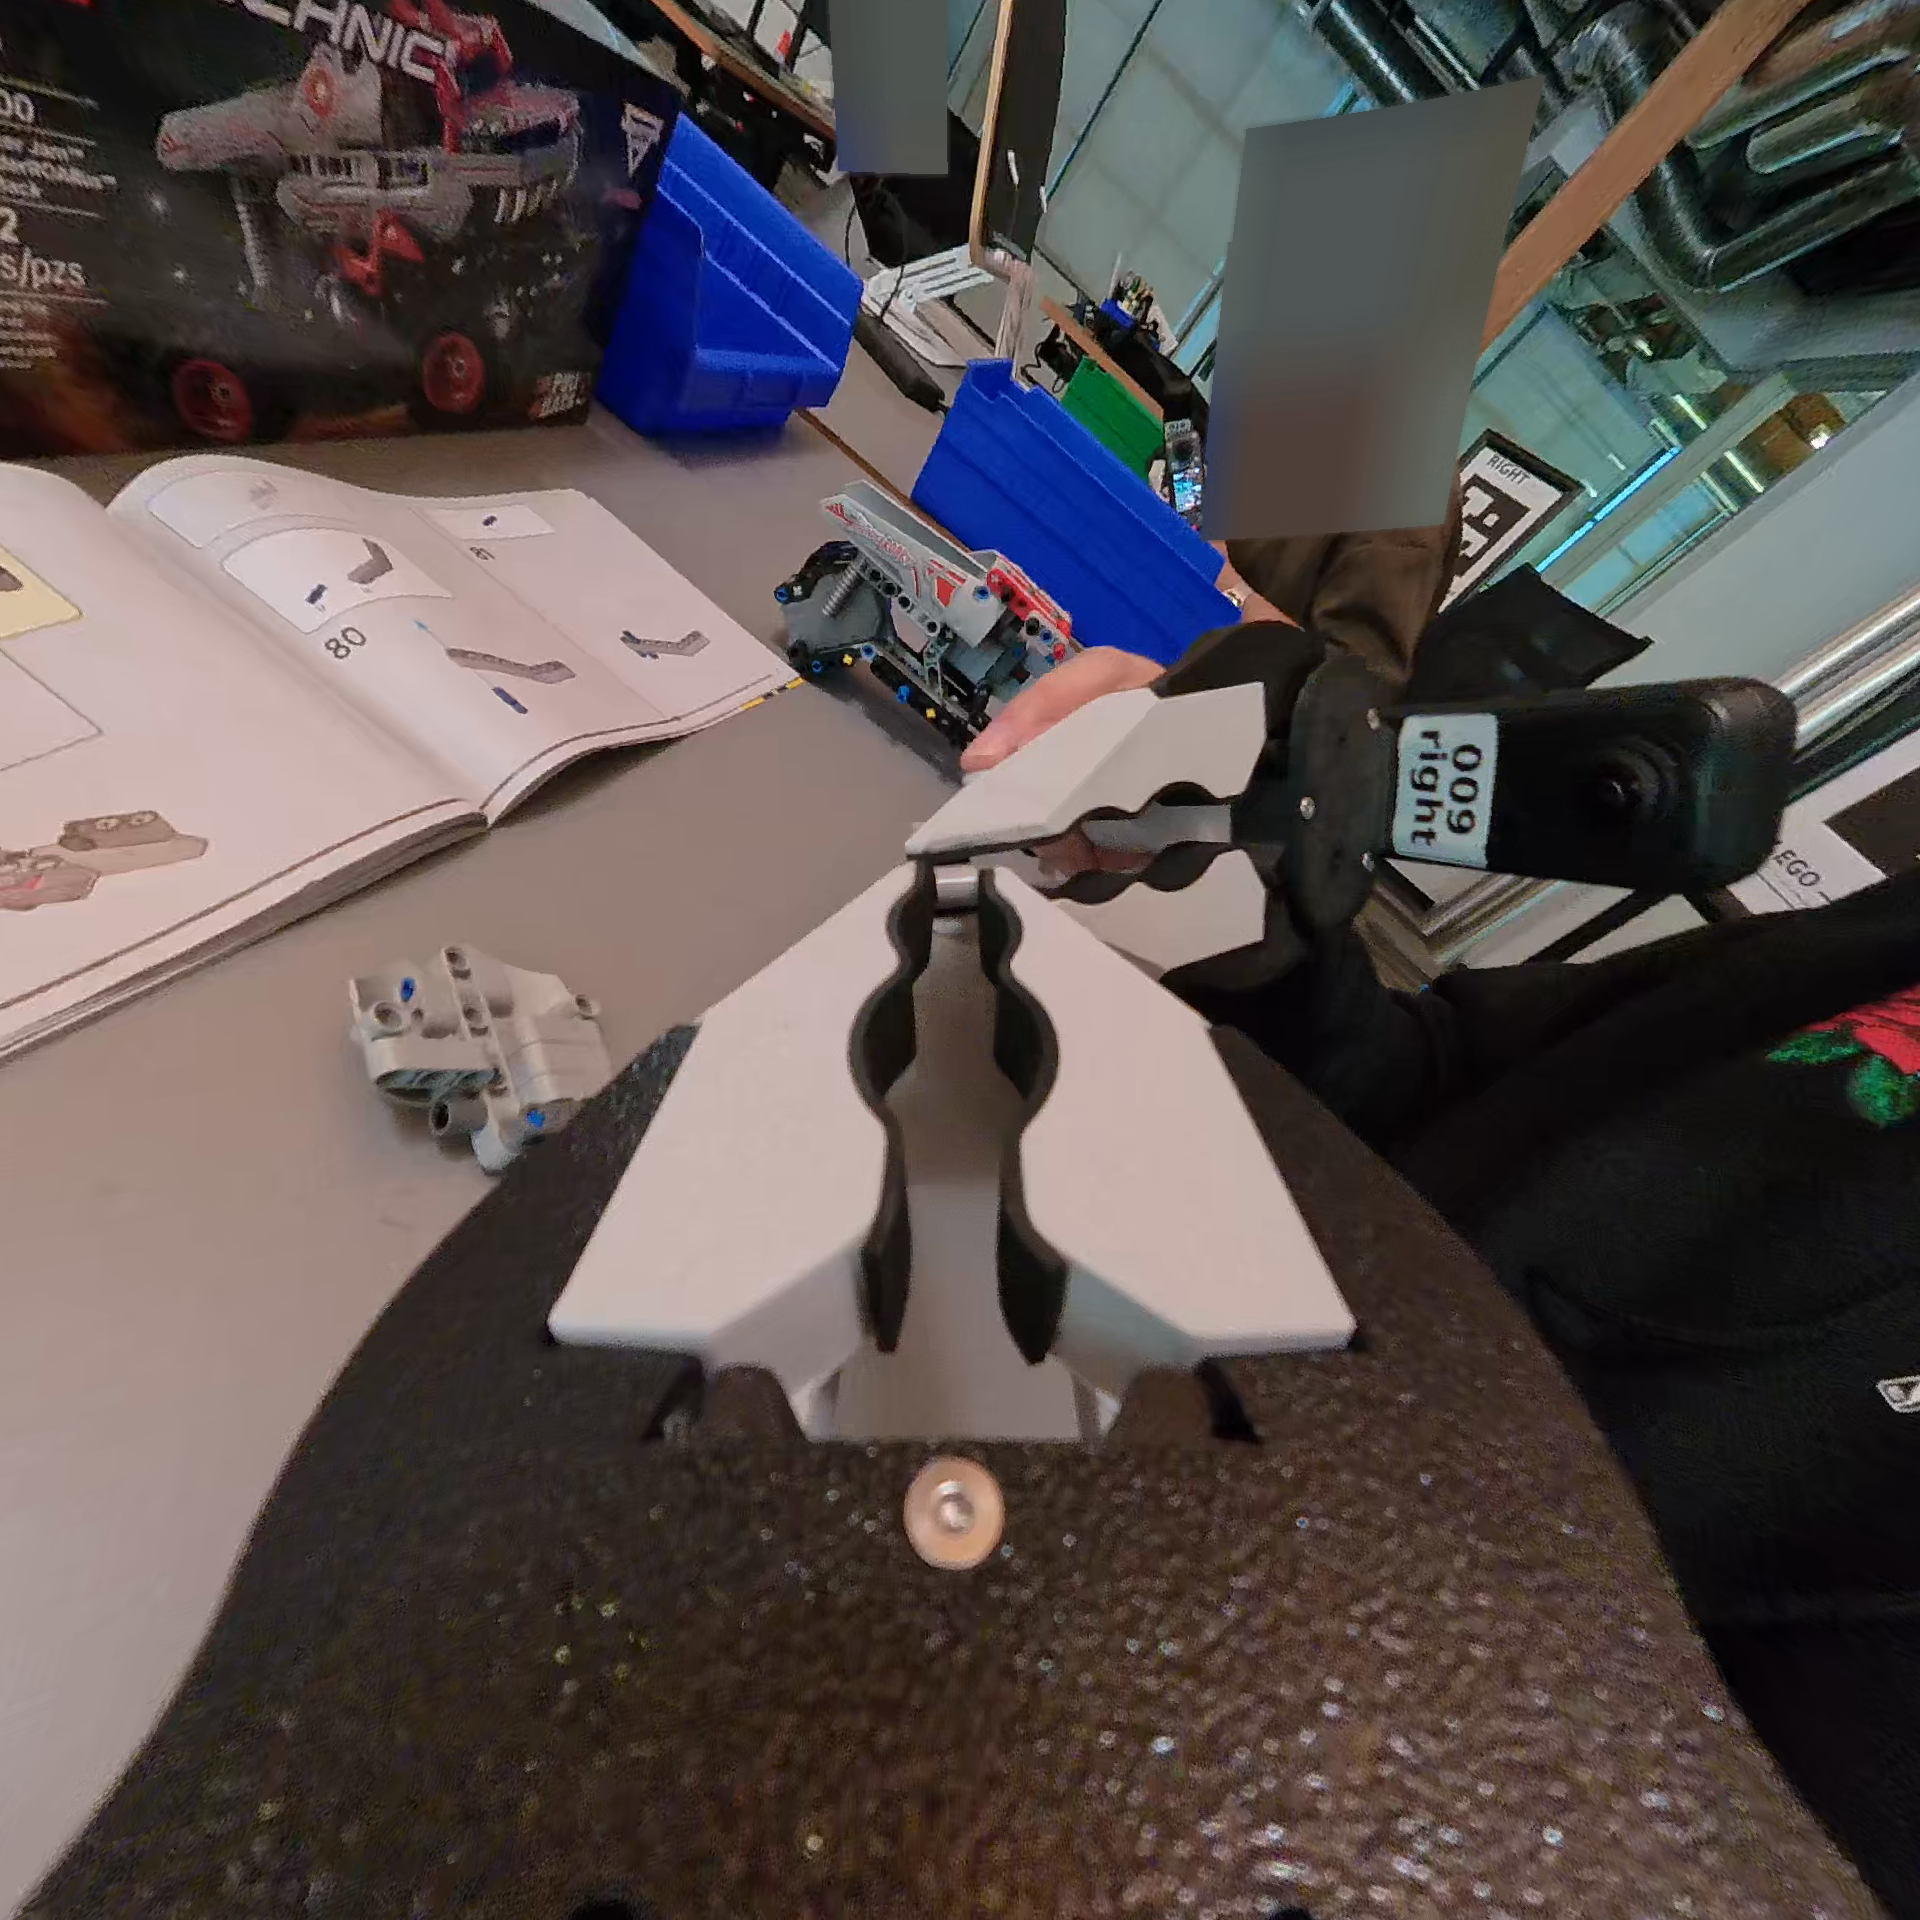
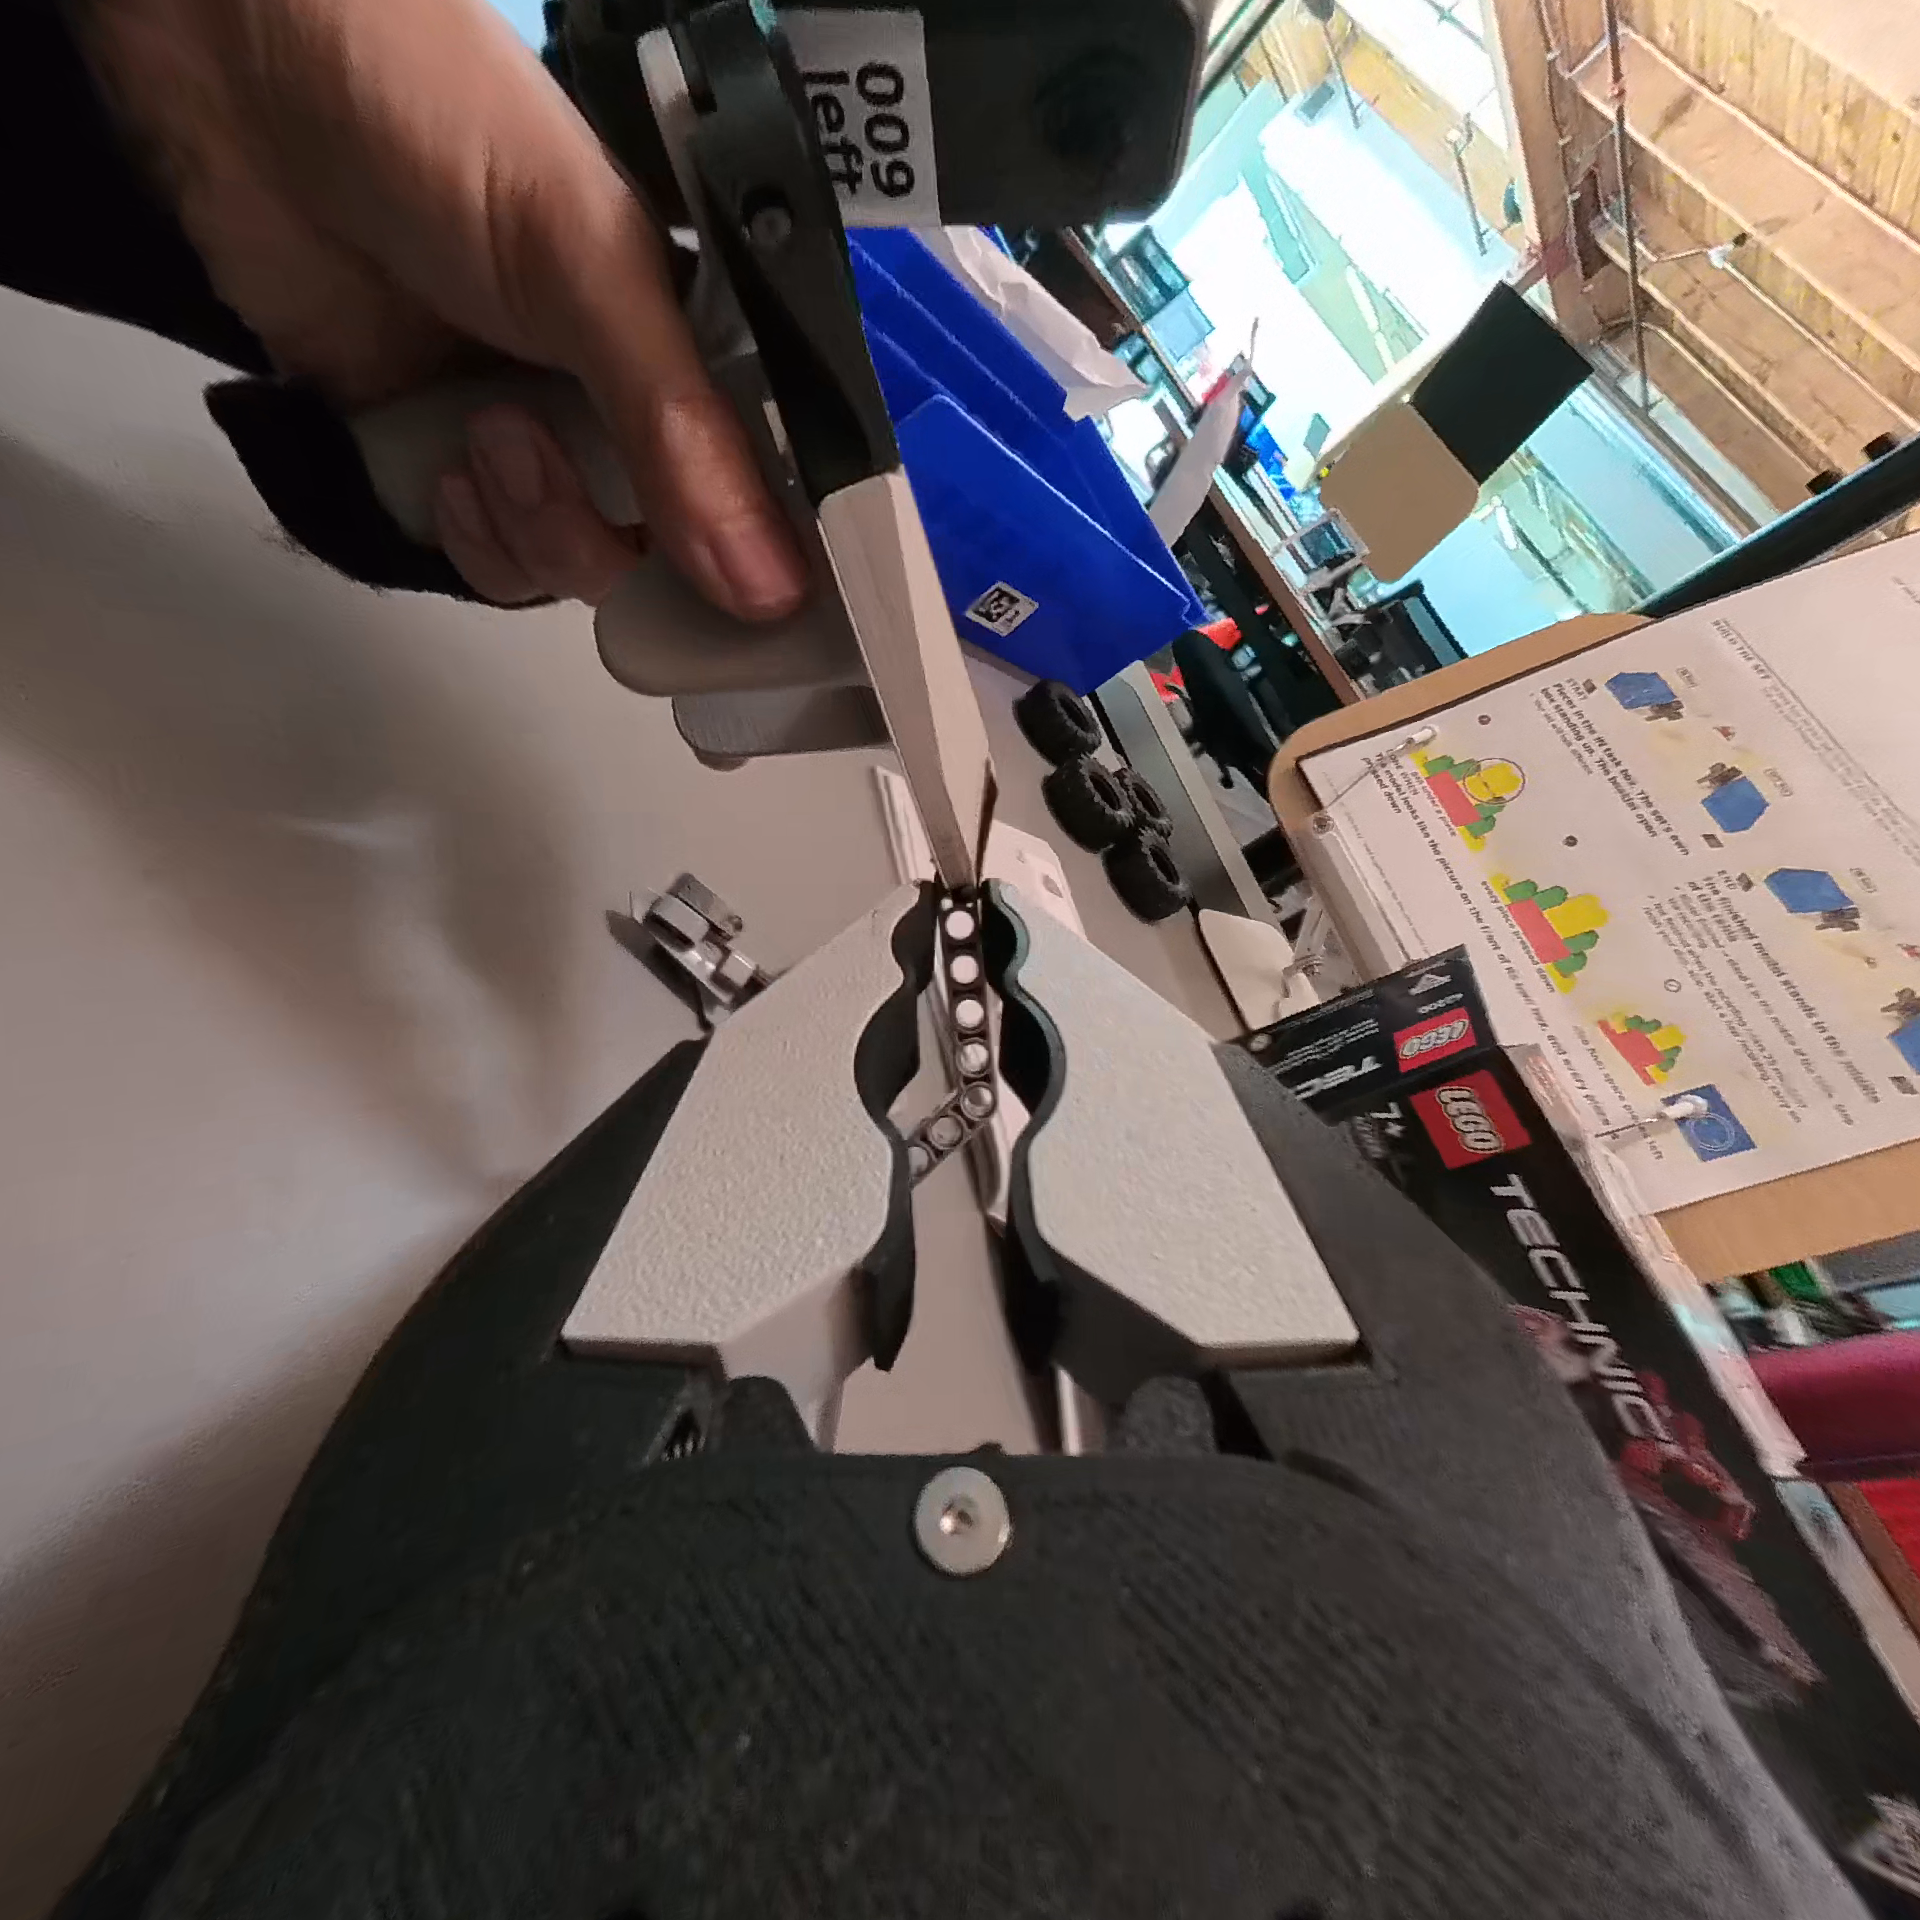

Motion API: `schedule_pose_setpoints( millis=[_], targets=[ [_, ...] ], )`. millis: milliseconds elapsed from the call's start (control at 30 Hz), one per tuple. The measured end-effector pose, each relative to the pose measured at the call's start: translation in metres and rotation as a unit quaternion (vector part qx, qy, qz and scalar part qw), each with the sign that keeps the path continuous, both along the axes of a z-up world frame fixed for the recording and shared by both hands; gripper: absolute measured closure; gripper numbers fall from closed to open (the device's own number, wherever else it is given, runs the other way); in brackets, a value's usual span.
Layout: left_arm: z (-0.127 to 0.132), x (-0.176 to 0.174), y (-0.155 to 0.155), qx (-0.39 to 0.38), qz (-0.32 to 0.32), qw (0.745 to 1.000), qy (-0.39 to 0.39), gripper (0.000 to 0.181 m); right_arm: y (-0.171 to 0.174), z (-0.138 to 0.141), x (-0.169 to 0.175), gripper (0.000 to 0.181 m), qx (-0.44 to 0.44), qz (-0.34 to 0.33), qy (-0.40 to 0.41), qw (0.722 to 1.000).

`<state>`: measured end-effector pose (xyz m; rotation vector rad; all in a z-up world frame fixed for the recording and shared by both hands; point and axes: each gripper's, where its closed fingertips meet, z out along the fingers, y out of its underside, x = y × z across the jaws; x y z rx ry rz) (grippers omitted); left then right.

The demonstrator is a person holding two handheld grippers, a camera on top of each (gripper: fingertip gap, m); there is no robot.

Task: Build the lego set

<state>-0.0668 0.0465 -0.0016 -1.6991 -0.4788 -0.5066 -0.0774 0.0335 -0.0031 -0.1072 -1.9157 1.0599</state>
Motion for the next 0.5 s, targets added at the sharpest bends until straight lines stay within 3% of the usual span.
schedule_pose_setpoints(
  millis=[200,300,400,500],
  targets=[
    [-0.004,0.002,-0.001,-0.009,-0.007,1.000,0.003,0.175,-0.003,-0.006,0.002,0.175,-0.020,0.020,-0.019,0.999],
    [0.001,-0.006,-0.002,-0.010,0.015,0.994,0.109,0.179,0.004,-0.003,0.000,0.176,-0.086,0.018,-0.078,0.993],
    [-0.016,-0.019,-0.018,-0.103,0.015,0.952,0.287,0.173,0.030,-0.011,-0.014,0.175,-0.148,-0.025,-0.153,0.977],
    [-0.049,-0.016,-0.034,-0.216,-0.063,0.912,0.343,0.167,0.047,-0.022,-0.021,0.175,-0.185,-0.049,-0.227,0.955]
  ],
)
